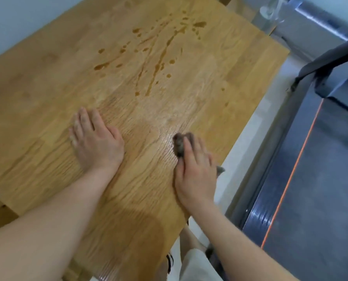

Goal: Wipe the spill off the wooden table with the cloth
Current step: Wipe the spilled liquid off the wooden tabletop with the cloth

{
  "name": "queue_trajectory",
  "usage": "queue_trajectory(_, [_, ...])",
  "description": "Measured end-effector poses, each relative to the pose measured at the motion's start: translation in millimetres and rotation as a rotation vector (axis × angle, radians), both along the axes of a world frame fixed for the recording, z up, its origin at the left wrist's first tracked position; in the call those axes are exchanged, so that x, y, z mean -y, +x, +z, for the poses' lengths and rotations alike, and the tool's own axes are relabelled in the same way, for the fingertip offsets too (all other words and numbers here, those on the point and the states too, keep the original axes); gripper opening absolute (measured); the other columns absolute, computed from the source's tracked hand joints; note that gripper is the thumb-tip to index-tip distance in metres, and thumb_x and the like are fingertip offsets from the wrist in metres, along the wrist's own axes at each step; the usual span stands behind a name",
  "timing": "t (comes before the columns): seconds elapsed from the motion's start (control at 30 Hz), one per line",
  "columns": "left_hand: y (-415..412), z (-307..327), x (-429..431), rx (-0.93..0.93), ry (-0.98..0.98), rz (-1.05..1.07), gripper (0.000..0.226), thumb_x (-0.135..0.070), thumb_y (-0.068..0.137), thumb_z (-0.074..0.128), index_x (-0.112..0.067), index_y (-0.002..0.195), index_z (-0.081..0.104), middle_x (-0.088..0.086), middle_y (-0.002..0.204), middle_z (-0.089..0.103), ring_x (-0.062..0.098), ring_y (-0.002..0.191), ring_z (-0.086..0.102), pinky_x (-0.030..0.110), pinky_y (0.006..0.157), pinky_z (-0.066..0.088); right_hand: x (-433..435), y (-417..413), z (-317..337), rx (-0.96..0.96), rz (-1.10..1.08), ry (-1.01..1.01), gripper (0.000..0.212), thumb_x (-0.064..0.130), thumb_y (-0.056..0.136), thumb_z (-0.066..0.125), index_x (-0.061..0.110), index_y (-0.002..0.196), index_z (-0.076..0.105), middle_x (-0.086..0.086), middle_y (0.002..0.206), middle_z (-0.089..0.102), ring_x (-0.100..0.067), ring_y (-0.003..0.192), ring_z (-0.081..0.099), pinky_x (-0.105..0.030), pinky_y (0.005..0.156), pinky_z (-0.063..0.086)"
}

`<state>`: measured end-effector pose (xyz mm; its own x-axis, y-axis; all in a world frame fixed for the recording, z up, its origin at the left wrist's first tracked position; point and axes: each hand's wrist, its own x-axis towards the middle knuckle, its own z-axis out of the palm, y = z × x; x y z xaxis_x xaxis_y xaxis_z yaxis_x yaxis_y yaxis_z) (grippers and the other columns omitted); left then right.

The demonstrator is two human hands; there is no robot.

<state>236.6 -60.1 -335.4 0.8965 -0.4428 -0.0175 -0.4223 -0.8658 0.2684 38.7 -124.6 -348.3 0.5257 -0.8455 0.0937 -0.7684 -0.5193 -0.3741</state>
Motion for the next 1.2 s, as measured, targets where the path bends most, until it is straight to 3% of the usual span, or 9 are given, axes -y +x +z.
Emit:
queue_trajectory(0.1, [-4,1,2,0.02,0.008,-0.004,0.056,-0.024,0.092,0.04,-0.007,0.145,0.029,0.018,0.155,0.024,0.033,0.144,0.016,0.048,0.117,0.008,-64,-7,2,-0.039,0.312,0.029,0.053,0.029,0.094,0.046,0.022,0.146,0.041,-0.001,0.156,0.035,-0.018,0.146,0.026,-0.04,0.117,0.022])
queue_trajectory(0.23, [-6,0,3,0.034,0.007,0.0,0.056,-0.023,0.091,0.04,-0.005,0.143,0.031,0.02,0.153,0.026,0.034,0.143,0.018,0.05,0.117,0.01,16,-39,2,-0.05,0.715,0.006,0.05,0.028,0.093,0.051,0.019,0.143,0.048,0.0,0.152,0.042,-0.017,0.143,0.033,-0.043,0.11,0.035])
queue_trajectory(0.37, [-2,-1,3,0.028,0.019,0.001,0.057,-0.024,0.09,0.039,-0.005,0.143,0.03,0.019,0.153,0.026,0.034,0.143,0.017,0.05,0.117,0.01,103,-11,6,-0.031,0.16,0.031,0.051,0.029,0.096,0.04,0.02,0.146,0.041,0.002,0.154,0.038,-0.018,0.145,0.028,-0.045,0.114,0.029])
queue_trajectory(0.5, [-3,-1,4,0.021,0.047,0.004,0.057,-0.025,0.091,0.037,-0.007,0.145,0.029,0.018,0.155,0.023,0.033,0.143,0.016,0.051,0.117,0.011,93,32,4,-0.088,-0.095,0.028,0.052,0.029,0.099,0.034,0.019,0.15,0.031,-0.002,0.159,0.028,-0.018,0.149,0.018,-0.042,0.12,0.017])
queue_trajectory(0.73, [-4,-1,5,0.009,0.058,0.015,0.057,-0.026,0.093,0.036,-0.01,0.147,0.026,0.014,0.157,0.02,0.03,0.144,0.014,0.048,0.117,0.009,38,114,4,-0.044,0.41,-0.005,0.053,0.036,0.098,0.033,0.02,0.148,0.037,-0.004,0.156,0.034,-0.019,0.147,0.023,-0.039,0.119,0.015])
queue_trajectory(0.87, [-6,-4,7,0.02,0.022,0.028,0.056,-0.025,0.093,0.039,-0.011,0.146,0.029,0.014,0.156,0.022,0.029,0.144,0.015,0.048,0.118,0.009,89,75,7,-0.047,0.634,-0.043,0.05,0.036,0.097,0.042,0.022,0.145,0.044,0.0,0.153,0.041,-0.017,0.144,0.031,-0.037,0.114,0.027])
queue_trajectory(1.07, [-4,-5,8,0.082,-0.03,0.041,0.056,-0.027,0.087,0.035,-0.005,0.138,0.038,0.024,0.147,0.034,0.042,0.135,0.027,0.056,0.113,0.019,216,15,10,-0.096,-0.056,0.018,0.053,0.033,0.099,0.037,0.021,0.15,0.032,-0.001,0.159,0.028,-0.019,0.148,0.019,-0.043,0.119,0.019])
queue_trajectory(1.13, [-4,-5,9,0.088,-0.018,0.055,0.053,-0.023,0.09,0.039,-0.005,0.139,0.037,0.023,0.148,0.033,0.041,0.136,0.026,0.056,0.113,0.018,199,29,9,-0.1,-0.104,0.03,0.054,0.034,0.1,0.033,0.02,0.152,0.027,-0.003,0.161,0.023,-0.02,0.149,0.015,-0.044,0.12,0.016])
queue_trajectory(1.2, [-3,-6,10,0.072,0.0,0.08,0.052,-0.019,0.092,0.043,-0.007,0.141,0.035,0.02,0.151,0.029,0.038,0.139,0.023,0.053,0.115,0.015,154,47,6,-0.082,0.061,0.025,0.055,0.036,0.1,0.031,0.021,0.153,0.026,-0.003,0.161,0.021,-0.021,0.15,0.012,-0.043,0.121,0.014])
